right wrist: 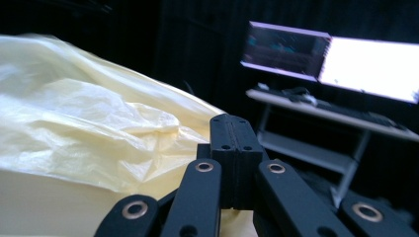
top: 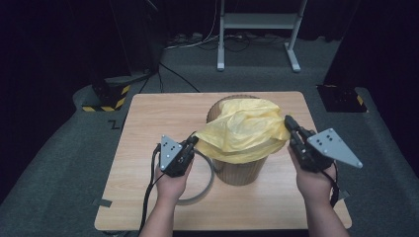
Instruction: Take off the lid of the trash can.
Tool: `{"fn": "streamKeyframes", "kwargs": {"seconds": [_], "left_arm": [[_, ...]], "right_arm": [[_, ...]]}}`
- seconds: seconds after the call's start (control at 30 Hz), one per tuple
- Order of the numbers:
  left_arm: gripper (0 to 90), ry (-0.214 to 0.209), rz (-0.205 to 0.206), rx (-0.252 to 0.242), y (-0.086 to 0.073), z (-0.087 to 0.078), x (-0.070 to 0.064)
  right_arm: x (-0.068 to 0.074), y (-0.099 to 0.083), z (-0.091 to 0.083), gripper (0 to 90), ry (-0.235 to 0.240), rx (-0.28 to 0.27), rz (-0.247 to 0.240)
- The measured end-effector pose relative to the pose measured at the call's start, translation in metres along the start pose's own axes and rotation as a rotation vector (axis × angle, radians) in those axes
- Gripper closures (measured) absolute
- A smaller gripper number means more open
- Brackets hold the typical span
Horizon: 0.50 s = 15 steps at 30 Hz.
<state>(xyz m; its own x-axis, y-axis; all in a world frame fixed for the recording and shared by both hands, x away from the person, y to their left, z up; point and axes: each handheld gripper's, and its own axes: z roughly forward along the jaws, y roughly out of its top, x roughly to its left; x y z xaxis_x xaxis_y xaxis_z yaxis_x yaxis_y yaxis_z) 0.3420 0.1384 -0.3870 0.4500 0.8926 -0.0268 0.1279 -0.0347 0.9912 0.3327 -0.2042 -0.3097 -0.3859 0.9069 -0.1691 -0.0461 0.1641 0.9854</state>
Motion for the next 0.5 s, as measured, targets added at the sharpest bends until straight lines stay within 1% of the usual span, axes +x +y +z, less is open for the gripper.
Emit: {"fn": "streamKeyframes", "kwargs": {"seconds": [0.03, 0.1, 0.13, 0.17, 0.23, 0.3, 0.4, 0.43, 0.47, 0.5], "left_arm": [[89.8, 0.004, 0.001, 0.007, -0.001, 0.003, 0.001], [89.8, 0.008, 0.002, 0.027, -0.002, 0.011, 0.005], [89.8, 0.010, 0.004, 0.035, -0.003, 0.014, 0.006], [89.8, 0.012, 0.008, 0.046, -0.004, 0.018, 0.006], [89.8, 0.009, 0.017, 0.066, -0.007, 0.026, 0.006], [89.8, -0.006, 0.029, 0.081, -0.009, 0.032, 0.004], [89.8, -0.030, 0.048, 0.087, -0.012, 0.037, -0.003], [89.8, -0.031, 0.056, 0.089, -0.012, 0.038, -0.005], [89.8, -0.021, 0.054, 0.089, -0.013, 0.037, -0.007], [89.9, -0.027, 0.046, 0.088, -0.014, 0.036, -0.007]], "right_arm": [[-0.009, -0.005, 0.007, 90.0, -0.004, 0.031, 0.020], [-0.020, -0.011, 0.017, 90.0, -0.015, 0.062, 0.034], [-0.024, -0.016, 0.023, 90.0, -0.019, 0.081, 0.040], [-0.026, -0.019, 0.026, 90.0, -0.021, 0.092, 0.041], [-0.026, -0.028, 0.034, 90.0, -0.018, 0.119, 0.046], [-0.024, -0.037, 0.038, 90.0, -0.008, 0.134, 0.057], [-0.020, -0.048, 0.038, 90.0, 0.005, 0.137, 0.070], [-0.020, -0.051, 0.036, 90.0, 0.007, 0.135, 0.074], [-0.020, -0.053, 0.036, 90.0, 0.009, 0.135, 0.079], [-0.021, -0.055, 0.035, 90.0, 0.013, 0.134, 0.087]]}}
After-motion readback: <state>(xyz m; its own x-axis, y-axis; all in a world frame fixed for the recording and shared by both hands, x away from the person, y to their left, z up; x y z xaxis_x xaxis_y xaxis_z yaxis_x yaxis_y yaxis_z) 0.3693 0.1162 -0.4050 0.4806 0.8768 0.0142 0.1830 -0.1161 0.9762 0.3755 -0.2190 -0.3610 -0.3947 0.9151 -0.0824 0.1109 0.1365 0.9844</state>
